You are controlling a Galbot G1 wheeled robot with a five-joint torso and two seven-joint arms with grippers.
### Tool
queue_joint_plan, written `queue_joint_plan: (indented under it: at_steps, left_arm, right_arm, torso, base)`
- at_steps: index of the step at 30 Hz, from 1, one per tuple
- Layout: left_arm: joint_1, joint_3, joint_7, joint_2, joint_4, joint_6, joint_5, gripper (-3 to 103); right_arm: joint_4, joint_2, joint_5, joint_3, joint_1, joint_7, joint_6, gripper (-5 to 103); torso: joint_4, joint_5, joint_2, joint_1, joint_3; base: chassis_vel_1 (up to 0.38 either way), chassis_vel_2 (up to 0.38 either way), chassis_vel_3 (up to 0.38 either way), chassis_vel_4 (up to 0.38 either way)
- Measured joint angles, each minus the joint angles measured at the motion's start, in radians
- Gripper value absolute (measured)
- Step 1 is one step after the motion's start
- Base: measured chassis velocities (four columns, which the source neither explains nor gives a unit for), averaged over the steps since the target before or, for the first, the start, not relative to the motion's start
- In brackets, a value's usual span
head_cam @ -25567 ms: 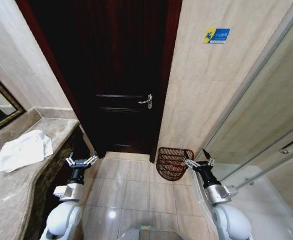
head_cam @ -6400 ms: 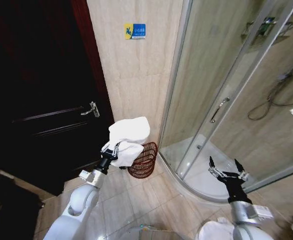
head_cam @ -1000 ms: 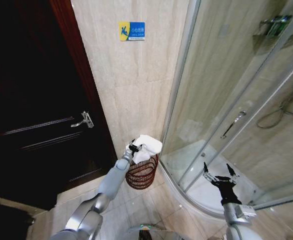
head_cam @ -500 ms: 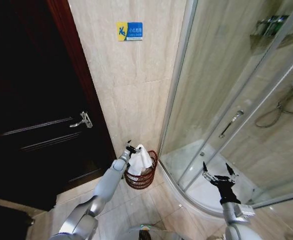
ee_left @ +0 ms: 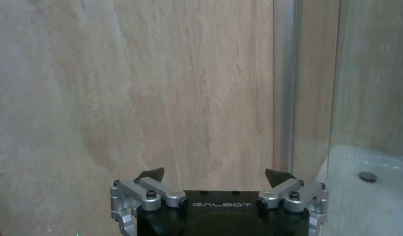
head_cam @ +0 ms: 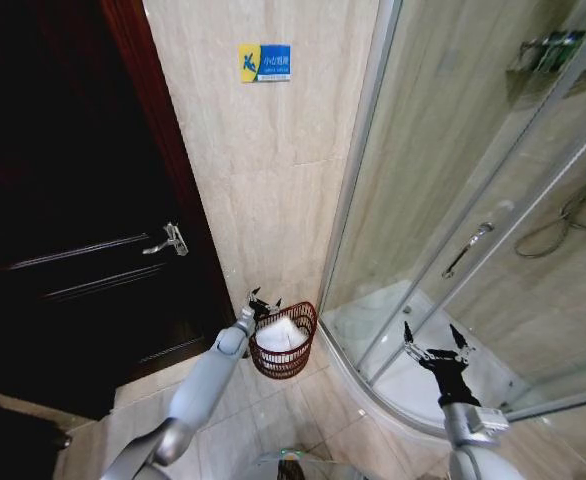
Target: Discard the used towel into the hamper.
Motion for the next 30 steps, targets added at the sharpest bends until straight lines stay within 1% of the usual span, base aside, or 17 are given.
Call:
queue_joint_plan:
  at_steps: [2,7,8,10,12,14,15,18,19,23,24,27,30]
  left_arm:
    - [0.017,-0.007,0.000,0.004,-0.021,0.000,-0.002,100]
    - [0.111,-0.040,0.003,0.024,-0.143,0.004,-0.020,100]
    - [0.111,-0.040,0.003,0.024,-0.143,0.004,-0.020,100]
    - [0.164,-0.063,0.006,0.034,-0.207,0.005,-0.031,100]
    - [0.181,-0.071,0.008,0.036,-0.227,0.005,-0.036,100]
    - [0.232,-0.100,0.013,0.040,-0.285,0.002,-0.051,100]
    - [0.232,-0.100,0.013,0.040,-0.285,0.002,-0.051,100]
    - [0.298,-0.137,0.010,0.039,-0.360,-0.004,-0.087,100]
    - [0.298,-0.137,0.010,0.039,-0.360,-0.004,-0.087,100]
    - [0.376,-0.176,-0.024,0.030,-0.458,-0.004,-0.124,100]
    - [0.376,-0.176,-0.024,0.030,-0.458,-0.004,-0.124,100]
    - [0.429,-0.226,-0.074,0.007,-0.545,-0.001,-0.153,100]
    - [0.458,-0.268,-0.086,-0.008,-0.597,-0.001,-0.170,100]
  right_arm:
    - [0.002,0.000,-0.001,0.000,0.000,0.000,0.000,100]
    - [0.007,0.000,0.001,0.000,-0.001,-0.001,-0.003,100]
    - [0.007,0.000,0.001,0.000,-0.001,-0.001,-0.003,100]
    - [0.008,0.000,0.003,0.001,-0.002,-0.001,-0.003,100]
    - [0.010,0.000,0.003,0.002,-0.003,-0.001,-0.003,100]
    - [0.015,0.000,0.005,0.004,-0.005,-0.001,-0.004,100]
    - [0.015,0.000,0.005,0.004,-0.005,-0.001,-0.004,100]
    - [0.017,0.000,0.005,0.005,-0.006,-0.001,-0.005,100]
    - [0.017,0.000,0.005,0.005,-0.006,-0.001,-0.005,100]
    - [0.018,0.000,0.007,0.004,-0.005,-0.001,-0.006,100]
    - [0.018,0.000,0.007,0.004,-0.005,-0.001,-0.006,100]
    - [0.023,0.000,0.007,0.004,-0.010,-0.003,-0.013,100]
    - [0.031,0.000,0.009,0.004,-0.013,-0.005,-0.019,100]
  torso:
    - [0.0000,0.0000,0.000,0.000,0.000]
    - [-0.0001,-0.0001,0.000,0.000,0.000]
    - [-0.0001,-0.0001,0.000,0.000,0.000]
    - [0.0000,-0.0001,0.000,0.000,0.000]
    - [0.0000,0.0000,0.000,0.000,0.000]
    - [0.0000,-0.0001,0.000,0.000,0.000]
    - [0.0000,-0.0001,0.000,0.000,0.000]
    - [-0.0001,0.0000,0.000,0.000,0.000]
    - [-0.0001,0.0000,0.000,0.000,0.000]
    - [0.0000,0.0000,0.000,0.000,0.000]
    - [0.0000,0.0000,0.000,0.000,0.000]
    - [-0.0001,0.0000,0.000,0.000,0.000]
    - [-0.0002,-0.0001,0.000,0.000,0.000]
  base:
    - [0.000,0.000,0.000,0.000]
    - [0.000,0.000,0.000,0.000]
    - [0.000,0.000,0.000,0.000]
    - [0.000,0.000,0.000,0.000]
    - [0.000,0.000,0.000,0.000]
    - [0.000,0.000,0.000,0.000]
    - [0.000,0.000,0.000,0.000]
    - [0.000,0.000,0.000,0.000]
    - [0.000,0.000,0.000,0.000]
    - [0.000,0.000,0.000,0.000]
    - [0.000,0.000,0.000,0.000]
    - [0.000,0.000,0.000,0.000]
    - [0.000,0.000,0.000,0.000]
